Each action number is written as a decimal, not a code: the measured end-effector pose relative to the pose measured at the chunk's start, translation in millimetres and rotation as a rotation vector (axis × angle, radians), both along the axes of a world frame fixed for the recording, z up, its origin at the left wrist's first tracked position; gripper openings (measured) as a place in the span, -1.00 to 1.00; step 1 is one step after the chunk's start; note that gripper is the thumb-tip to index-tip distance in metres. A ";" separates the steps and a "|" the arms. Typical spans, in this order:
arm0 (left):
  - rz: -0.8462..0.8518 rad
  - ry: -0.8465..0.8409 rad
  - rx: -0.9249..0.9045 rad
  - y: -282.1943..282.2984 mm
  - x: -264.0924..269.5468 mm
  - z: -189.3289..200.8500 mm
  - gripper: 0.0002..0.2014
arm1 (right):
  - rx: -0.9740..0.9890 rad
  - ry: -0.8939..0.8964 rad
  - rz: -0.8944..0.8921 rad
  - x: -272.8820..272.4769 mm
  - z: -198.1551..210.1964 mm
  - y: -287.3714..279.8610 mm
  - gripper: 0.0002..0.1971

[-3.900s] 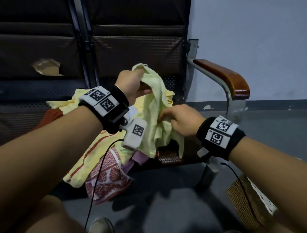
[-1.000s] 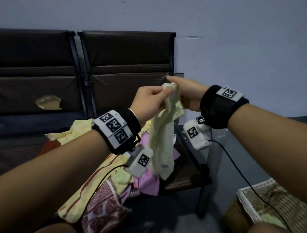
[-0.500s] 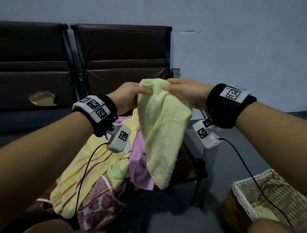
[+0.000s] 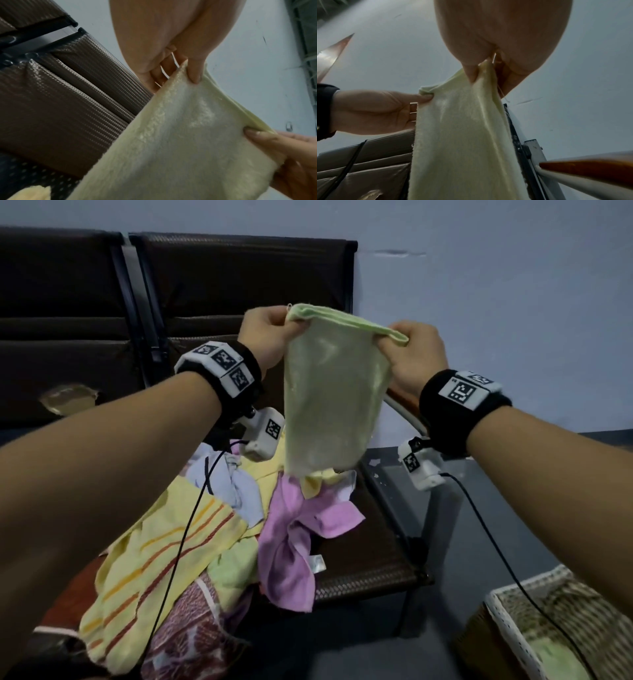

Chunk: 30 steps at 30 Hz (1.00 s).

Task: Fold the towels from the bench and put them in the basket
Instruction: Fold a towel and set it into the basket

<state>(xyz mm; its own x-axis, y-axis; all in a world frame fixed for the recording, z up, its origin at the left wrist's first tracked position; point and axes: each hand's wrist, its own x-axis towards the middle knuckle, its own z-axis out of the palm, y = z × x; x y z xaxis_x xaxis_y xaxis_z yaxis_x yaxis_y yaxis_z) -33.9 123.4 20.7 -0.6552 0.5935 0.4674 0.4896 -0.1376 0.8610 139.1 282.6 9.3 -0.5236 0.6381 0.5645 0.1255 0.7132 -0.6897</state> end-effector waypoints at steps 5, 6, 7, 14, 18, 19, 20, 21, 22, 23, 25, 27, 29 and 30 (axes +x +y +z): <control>-0.069 -0.072 -0.104 -22.5 0.7 -37.1 -0.87 | -0.046 -0.134 0.162 13.7 -33.9 -1.7 -0.91; -0.080 -0.093 -0.163 -31.6 4.7 -54.4 -0.86 | -0.030 -0.210 0.200 20.7 -47.1 -3.3 -0.92; -0.103 -0.109 -0.231 -41.6 8.6 -71.0 -0.86 | 0.003 -0.294 0.238 28.0 -58.7 -5.3 -0.92; -0.355 -0.171 -0.806 -94.4 45.6 -159.9 -0.85 | -0.191 -0.999 0.573 71.4 -134.1 -30.9 -0.83; -0.543 -0.298 -1.022 -93.6 55.1 -176.5 -0.88 | -0.601 -1.128 0.655 74.6 -155.8 -38.7 -0.83; -0.547 -0.308 -1.033 -90.2 54.2 -177.7 -0.88 | -0.630 -1.120 0.627 71.2 -158.2 -38.0 -0.84; -0.532 -0.319 -1.037 -85.5 52.5 -179.5 -0.88 | -0.632 -1.101 0.581 66.1 -160.4 -36.3 -0.86; -0.502 -0.321 -1.036 -79.9 50.2 -181.5 -0.89 | -0.614 -1.066 0.521 60.0 -162.6 -34.5 -0.88; -0.457 -0.315 -1.032 -73.1 47.3 -183.8 -0.90 | -0.577 -1.018 0.453 52.8 -165.3 -32.1 -0.85; -0.393 -0.307 -1.018 -65.9 43.1 -187.0 -0.89 | -0.535 -0.965 0.387 44.6 -169.1 -29.3 -0.80; -0.230 -0.303 -0.945 -49.0 31.5 -194.1 -0.90 | -0.422 -0.876 0.289 27.8 -176.2 -23.6 -0.81; -0.053 -0.310 -0.838 -33.1 17.4 -202.7 -0.92 | -0.332 -0.793 0.227 13.3 -185.5 -17.0 -0.85; 0.090 -0.261 -0.786 -20.2 2.8 -213.9 -0.85 | -0.310 -0.707 0.171 -0.3 -195.8 -10.8 -0.85; 0.137 -0.227 -0.781 -15.2 -3.9 -220.1 -0.78 | -0.296 -0.679 0.140 -7.4 -201.4 -7.5 -0.87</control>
